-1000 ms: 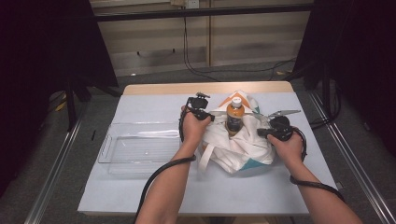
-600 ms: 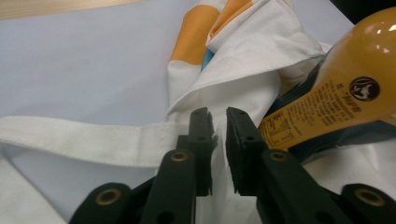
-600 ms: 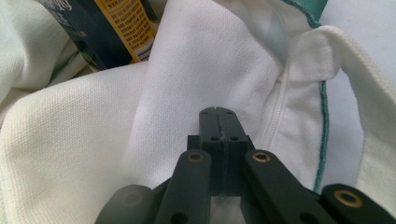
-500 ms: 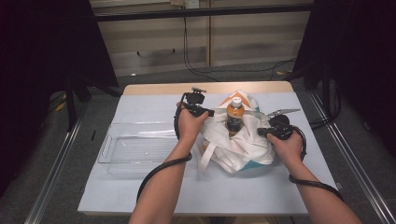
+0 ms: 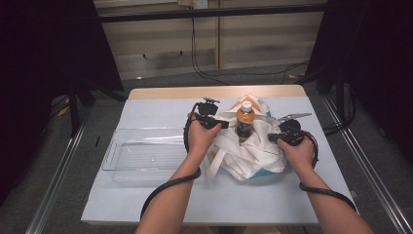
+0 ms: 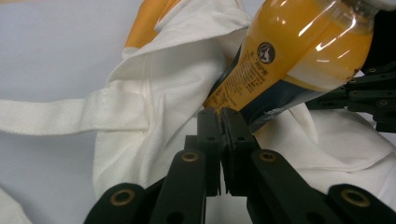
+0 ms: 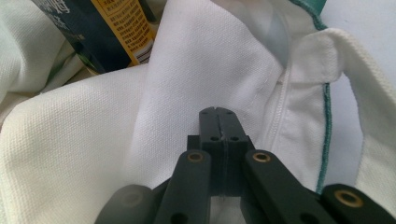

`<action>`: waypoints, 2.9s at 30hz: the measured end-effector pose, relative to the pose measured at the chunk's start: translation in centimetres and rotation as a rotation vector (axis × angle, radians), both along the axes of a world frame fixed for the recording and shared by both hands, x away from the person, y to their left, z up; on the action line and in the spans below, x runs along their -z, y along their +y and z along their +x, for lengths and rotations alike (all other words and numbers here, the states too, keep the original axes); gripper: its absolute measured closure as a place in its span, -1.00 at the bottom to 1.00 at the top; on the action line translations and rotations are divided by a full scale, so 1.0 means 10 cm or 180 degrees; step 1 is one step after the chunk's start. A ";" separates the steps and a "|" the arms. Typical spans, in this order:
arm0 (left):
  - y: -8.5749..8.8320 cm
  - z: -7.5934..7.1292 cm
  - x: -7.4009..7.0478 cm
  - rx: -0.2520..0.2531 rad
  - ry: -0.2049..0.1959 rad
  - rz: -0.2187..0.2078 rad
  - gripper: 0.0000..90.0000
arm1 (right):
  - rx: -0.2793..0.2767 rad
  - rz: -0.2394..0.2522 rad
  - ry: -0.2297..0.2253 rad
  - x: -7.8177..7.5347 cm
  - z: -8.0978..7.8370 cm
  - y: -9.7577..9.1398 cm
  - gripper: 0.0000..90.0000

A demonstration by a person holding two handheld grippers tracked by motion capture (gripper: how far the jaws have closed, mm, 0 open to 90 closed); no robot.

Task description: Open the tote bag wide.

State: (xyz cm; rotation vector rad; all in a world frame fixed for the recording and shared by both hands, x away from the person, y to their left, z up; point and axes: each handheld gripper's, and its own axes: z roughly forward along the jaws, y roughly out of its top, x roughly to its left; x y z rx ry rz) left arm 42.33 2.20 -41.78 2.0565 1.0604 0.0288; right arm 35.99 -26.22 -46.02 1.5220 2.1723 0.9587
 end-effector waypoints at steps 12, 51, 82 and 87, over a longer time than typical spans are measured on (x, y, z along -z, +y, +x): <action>0.07 0.01 0.16 -0.0079 0.0134 0.0139 1.00 | -0.0002 0.0021 -0.0001 0.01 0.01 0.00 1.00; 0.07 -0.09 0.25 -0.0205 0.0130 0.0091 0.91 | 0.0050 0.0047 -0.0061 -0.06 0.01 -0.01 1.00; 0.08 -0.33 0.44 -0.0073 0.0173 -0.0016 1.00 | -0.0007 0.0067 -0.0103 -0.07 -0.02 0.07 0.97; 0.09 -0.34 0.48 -0.0047 0.0160 0.0047 1.00 | -0.0010 0.0061 -0.0116 -0.07 -0.03 0.07 0.95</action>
